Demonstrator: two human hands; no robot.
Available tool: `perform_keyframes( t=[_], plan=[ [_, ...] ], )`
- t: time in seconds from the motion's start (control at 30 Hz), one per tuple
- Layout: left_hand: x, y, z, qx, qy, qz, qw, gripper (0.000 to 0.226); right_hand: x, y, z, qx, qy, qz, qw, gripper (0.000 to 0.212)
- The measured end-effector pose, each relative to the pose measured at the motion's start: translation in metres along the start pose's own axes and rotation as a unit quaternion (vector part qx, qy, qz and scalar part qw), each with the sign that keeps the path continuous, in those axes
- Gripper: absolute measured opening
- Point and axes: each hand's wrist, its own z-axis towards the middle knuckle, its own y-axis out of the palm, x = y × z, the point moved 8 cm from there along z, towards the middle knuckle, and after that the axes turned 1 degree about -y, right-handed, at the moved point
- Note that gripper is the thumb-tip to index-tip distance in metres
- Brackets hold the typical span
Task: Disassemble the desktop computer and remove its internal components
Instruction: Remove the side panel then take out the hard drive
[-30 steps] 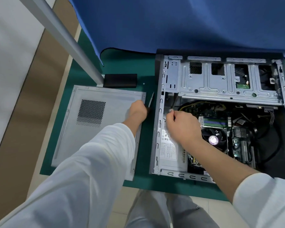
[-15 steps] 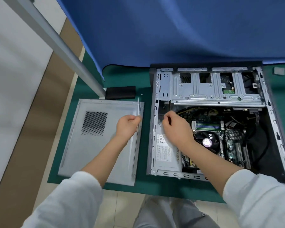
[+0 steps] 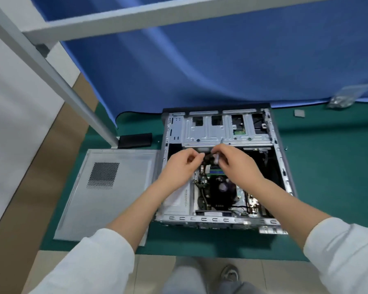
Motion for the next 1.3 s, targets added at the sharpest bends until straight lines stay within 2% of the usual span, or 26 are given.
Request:
perform_keyframes(
  t=[0.07,0.17,0.27,0.5,0.6,0.73,0.83,0.97,1.1,1.2,1.3],
  plan=[
    [-0.003,0.013,-0.004,-0.001,0.031,0.097,0.995,0.020,0.030,-0.012,-0.011,0.001,0.046,0.013,0.999,0.016],
    [-0.022,0.025,-0.012,-0.004,0.024,0.218,0.976,0.022,0.062,-0.026,-0.024,0.005,0.094,0.047,0.994,0.007],
    [-0.030,0.034,-0.014,-0.010,0.046,0.313,0.949,0.026,0.085,-0.038,-0.025,0.038,0.142,0.092,0.985,0.013],
    [-0.035,0.032,0.013,-0.026,0.054,0.279,0.958,0.026,0.111,-0.058,-0.006,0.120,0.163,0.096,0.975,0.011],
    [-0.020,0.031,0.029,-0.004,0.104,0.252,0.962,0.025,0.115,-0.060,0.008,0.123,0.161,0.079,0.976,0.011],
    [0.009,0.043,0.060,0.006,0.193,0.249,0.949,0.023,0.124,-0.057,0.026,0.116,0.161,0.073,0.977,0.013],
    [0.022,0.053,0.084,0.014,0.212,0.250,0.945,0.025,0.130,-0.054,0.033,0.135,0.156,0.078,0.975,0.011],
    [0.024,0.069,0.117,0.019,0.172,0.253,0.952,0.034,0.142,-0.059,0.034,0.185,0.163,0.119,0.962,0.010],
    [0.012,0.080,0.135,0.024,0.110,0.263,0.958,0.045,0.159,-0.074,0.038,0.269,0.190,0.190,0.925,0.013],
    [0.006,0.085,0.134,0.027,0.097,0.272,0.957,0.048,0.168,-0.076,0.044,0.270,0.207,0.173,0.924,0.012],
    [0.007,0.083,0.132,0.046,0.095,0.275,0.956,0.047,0.174,-0.075,0.046,0.269,0.233,0.153,0.922,0.020]
  ],
)
